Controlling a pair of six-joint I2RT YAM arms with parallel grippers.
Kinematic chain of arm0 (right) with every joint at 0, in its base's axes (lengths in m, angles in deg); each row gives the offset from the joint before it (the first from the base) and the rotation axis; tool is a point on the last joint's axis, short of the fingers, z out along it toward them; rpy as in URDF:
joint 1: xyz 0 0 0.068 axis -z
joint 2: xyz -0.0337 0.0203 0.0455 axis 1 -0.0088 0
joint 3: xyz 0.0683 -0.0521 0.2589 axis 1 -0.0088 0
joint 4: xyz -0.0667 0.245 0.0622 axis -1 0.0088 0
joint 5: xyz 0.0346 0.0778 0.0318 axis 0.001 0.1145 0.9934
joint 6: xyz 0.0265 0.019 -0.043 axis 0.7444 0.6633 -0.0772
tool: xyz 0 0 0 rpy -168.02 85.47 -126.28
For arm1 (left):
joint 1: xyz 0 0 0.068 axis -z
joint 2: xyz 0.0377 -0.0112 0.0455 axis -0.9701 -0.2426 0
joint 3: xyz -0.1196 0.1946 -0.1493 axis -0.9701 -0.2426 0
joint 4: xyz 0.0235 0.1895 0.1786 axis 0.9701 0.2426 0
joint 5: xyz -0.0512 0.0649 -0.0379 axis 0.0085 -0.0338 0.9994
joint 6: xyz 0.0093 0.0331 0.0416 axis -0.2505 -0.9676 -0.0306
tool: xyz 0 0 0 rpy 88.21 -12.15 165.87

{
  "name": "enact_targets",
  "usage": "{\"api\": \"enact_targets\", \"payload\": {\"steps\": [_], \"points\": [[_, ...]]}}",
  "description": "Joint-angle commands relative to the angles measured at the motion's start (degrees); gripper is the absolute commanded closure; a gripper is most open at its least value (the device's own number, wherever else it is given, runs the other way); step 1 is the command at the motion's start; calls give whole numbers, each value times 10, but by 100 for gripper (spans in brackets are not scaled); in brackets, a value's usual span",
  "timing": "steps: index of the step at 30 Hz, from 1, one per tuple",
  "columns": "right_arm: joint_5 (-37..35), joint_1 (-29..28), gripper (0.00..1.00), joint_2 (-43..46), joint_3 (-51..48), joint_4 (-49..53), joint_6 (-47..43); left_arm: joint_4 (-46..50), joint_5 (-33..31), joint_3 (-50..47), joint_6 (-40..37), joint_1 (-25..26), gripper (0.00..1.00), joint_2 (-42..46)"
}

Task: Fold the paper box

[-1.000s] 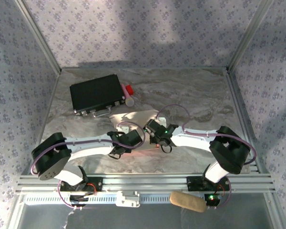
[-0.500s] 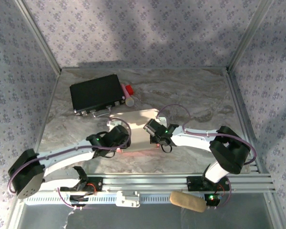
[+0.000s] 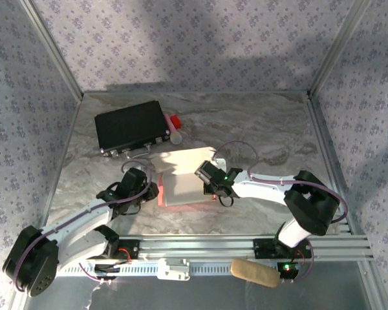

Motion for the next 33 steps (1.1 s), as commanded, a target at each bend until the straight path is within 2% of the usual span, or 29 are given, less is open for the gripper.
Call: {"api": "enact_targets", "payload": {"steps": [1, 8, 11, 15, 22, 29, 33], "points": [[-3, 4, 100, -4, 0, 2, 1, -74, 41, -4, -2, -3, 65, -24], [-1, 6, 100, -3, -2, 2, 0, -141, 49, -21, 13, 4, 68, -37], [-1, 5, 100, -2, -1, 2, 0, -141, 54, -13, 12, 9, 73, -53], [-1, 6, 100, -1, -1, 2, 0, -139, 52, -5, 11, 21, 73, -74], [3, 7, 100, -1, -3, -1, 1, -129, 25, 8, 10, 50, 68, -96], [7, 9, 100, -2, -3, -5, 1, -58, -46, 48, -12, 91, 65, -110], [9, 11, 100, -3, -3, -5, 1, -41, -52, 58, -17, 100, 68, -127]]}}
